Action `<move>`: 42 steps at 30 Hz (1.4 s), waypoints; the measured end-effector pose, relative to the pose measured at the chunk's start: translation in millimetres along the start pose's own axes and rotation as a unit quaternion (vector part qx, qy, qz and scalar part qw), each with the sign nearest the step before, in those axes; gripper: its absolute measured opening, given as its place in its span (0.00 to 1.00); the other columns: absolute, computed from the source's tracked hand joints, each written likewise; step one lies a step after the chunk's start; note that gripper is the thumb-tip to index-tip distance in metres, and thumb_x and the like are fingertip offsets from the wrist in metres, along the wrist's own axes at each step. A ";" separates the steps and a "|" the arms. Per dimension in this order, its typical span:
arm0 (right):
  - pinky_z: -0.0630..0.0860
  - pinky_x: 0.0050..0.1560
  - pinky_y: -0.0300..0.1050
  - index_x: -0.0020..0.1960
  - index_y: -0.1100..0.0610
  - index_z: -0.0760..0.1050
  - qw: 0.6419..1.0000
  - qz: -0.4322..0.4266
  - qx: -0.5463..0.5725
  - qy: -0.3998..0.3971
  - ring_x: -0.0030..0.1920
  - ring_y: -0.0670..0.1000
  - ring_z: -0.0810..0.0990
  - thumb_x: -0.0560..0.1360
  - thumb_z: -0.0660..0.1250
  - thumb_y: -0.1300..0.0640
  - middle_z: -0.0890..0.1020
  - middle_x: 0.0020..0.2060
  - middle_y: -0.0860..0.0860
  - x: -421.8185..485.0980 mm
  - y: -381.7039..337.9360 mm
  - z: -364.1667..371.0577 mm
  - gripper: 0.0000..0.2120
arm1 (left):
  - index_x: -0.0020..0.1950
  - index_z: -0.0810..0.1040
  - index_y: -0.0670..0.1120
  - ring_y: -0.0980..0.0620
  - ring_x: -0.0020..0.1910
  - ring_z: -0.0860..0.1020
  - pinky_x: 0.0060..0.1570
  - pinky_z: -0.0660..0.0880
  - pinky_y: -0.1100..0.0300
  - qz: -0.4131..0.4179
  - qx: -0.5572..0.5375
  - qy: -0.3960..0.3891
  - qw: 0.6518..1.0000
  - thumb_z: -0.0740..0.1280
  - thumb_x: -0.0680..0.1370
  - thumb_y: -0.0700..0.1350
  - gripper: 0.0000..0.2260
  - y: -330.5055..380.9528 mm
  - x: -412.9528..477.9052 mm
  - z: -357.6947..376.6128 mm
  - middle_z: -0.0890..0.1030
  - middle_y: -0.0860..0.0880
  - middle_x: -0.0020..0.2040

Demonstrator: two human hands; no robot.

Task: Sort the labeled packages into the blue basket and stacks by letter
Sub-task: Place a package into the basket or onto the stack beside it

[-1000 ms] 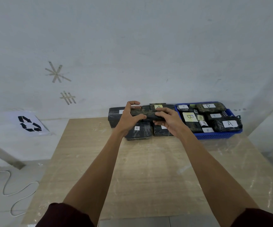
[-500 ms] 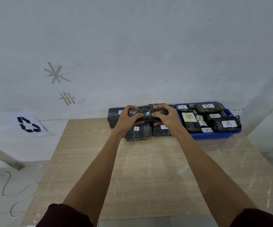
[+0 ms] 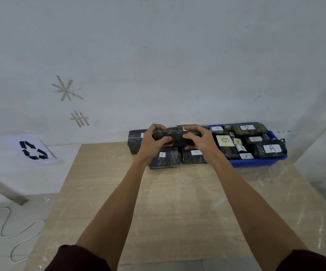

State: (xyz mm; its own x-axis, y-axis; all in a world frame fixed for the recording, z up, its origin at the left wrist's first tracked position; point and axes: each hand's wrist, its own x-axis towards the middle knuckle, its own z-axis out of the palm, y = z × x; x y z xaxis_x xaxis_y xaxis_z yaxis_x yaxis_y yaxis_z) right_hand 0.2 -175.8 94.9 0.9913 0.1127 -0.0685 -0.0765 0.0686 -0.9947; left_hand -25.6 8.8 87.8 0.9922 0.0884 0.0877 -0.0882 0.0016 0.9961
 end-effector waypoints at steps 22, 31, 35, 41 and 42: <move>0.81 0.53 0.48 0.48 0.60 0.81 0.998 -0.065 -0.017 0.014 0.45 0.54 0.83 0.74 0.75 0.64 0.84 0.46 0.54 2.5 3.4 3.6 0.05 | 0.54 0.77 0.42 0.45 0.50 0.83 0.57 0.81 0.53 -0.074 -0.048 -0.009 0.996 0.70 0.79 0.38 0.05 -0.1 6.7 -6.3 0.79 0.41 0.52; 0.81 0.55 0.50 0.47 0.59 0.81 0.995 -0.077 -0.053 0.018 0.48 0.55 0.83 0.74 0.74 0.64 0.83 0.48 0.55 2.3 3.2 5.5 0.04 | 0.54 0.78 0.41 0.47 0.50 0.83 0.61 0.80 0.50 -0.072 -0.054 -0.004 0.996 0.70 0.79 0.38 0.05 -4.0 5.3 -5.8 0.79 0.41 0.53; 0.80 0.57 0.54 0.47 0.58 0.81 0.994 -0.083 -0.069 0.022 0.53 0.61 0.82 0.73 0.74 0.63 0.83 0.49 0.57 3.5 2.3 4.3 0.04 | 0.55 0.78 0.41 0.47 0.51 0.83 0.61 0.80 0.50 -0.061 -0.049 -0.010 0.997 0.70 0.79 0.38 0.05 -3.9 5.0 -6.5 0.79 0.41 0.54; 0.80 0.58 0.54 0.46 0.57 0.82 0.991 -0.089 -0.094 0.019 0.53 0.58 0.82 0.72 0.75 0.60 0.84 0.48 0.55 5.8 4.1 1.0 0.04 | 0.53 0.80 0.41 0.46 0.52 0.83 0.61 0.80 0.50 -0.055 -0.039 -0.014 0.998 0.69 0.79 0.36 0.04 -3.2 5.2 -6.0 0.79 0.41 0.51; 0.80 0.56 0.51 0.47 0.58 0.81 0.991 -0.089 -0.101 0.021 0.51 0.56 0.82 0.73 0.75 0.61 0.83 0.47 0.55 6.0 5.4 0.1 0.04 | 0.53 0.80 0.41 0.46 0.51 0.83 0.60 0.80 0.51 -0.052 -0.027 -0.014 0.998 0.69 0.79 0.36 0.04 -2.1 5.1 -6.2 0.79 0.42 0.50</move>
State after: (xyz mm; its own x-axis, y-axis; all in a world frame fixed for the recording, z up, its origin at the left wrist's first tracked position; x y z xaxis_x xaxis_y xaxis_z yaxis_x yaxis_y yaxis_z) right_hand 5.7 -174.7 89.1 0.9910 0.0759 0.1105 0.1189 -0.1160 -0.9861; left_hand -20.9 15.4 86.1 0.9982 0.0577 -0.0149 0.0113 0.0627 0.9980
